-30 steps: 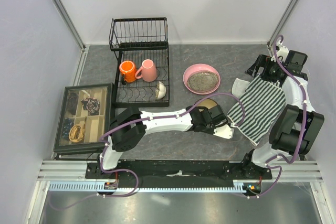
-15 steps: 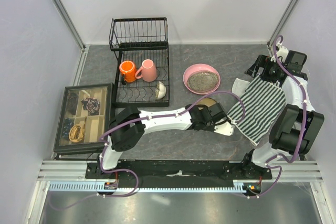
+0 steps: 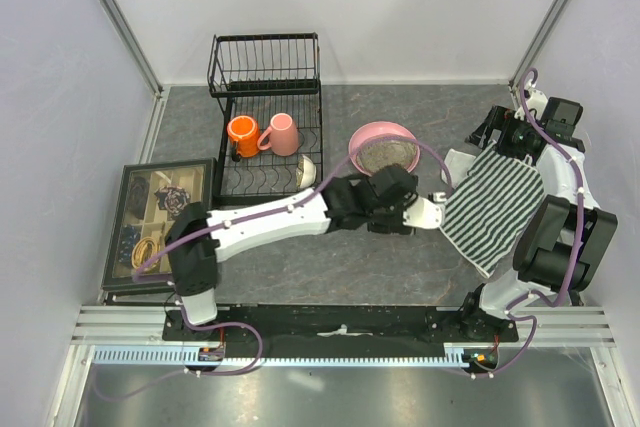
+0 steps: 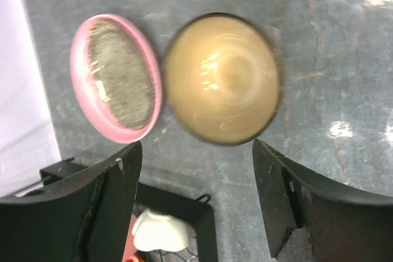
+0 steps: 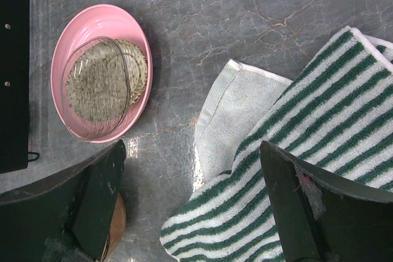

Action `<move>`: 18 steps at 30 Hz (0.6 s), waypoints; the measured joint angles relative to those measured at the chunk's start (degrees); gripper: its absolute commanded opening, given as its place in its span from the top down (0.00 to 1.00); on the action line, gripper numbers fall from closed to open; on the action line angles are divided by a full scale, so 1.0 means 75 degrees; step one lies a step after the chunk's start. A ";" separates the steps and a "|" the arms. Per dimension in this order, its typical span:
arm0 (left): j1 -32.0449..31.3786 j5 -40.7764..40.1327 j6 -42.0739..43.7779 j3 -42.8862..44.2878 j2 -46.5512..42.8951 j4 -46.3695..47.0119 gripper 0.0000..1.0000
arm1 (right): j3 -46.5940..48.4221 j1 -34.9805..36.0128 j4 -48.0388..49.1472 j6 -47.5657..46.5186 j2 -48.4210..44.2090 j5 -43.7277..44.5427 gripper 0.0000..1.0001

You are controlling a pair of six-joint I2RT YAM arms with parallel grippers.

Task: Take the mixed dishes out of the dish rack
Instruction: Place the bowl at the center of the board.

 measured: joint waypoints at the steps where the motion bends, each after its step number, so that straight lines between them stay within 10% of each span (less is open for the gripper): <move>1: 0.0093 0.0044 -0.0055 0.0000 -0.0143 0.0003 0.18 | 0.0000 0.0000 0.0000 -0.0003 0.0003 0.0000 0.02; 18: 0.4663 0.2317 -0.1979 -0.0490 -0.1632 0.0017 0.20 | 0.0000 0.0000 0.0000 0.0000 0.0067 0.0003 0.02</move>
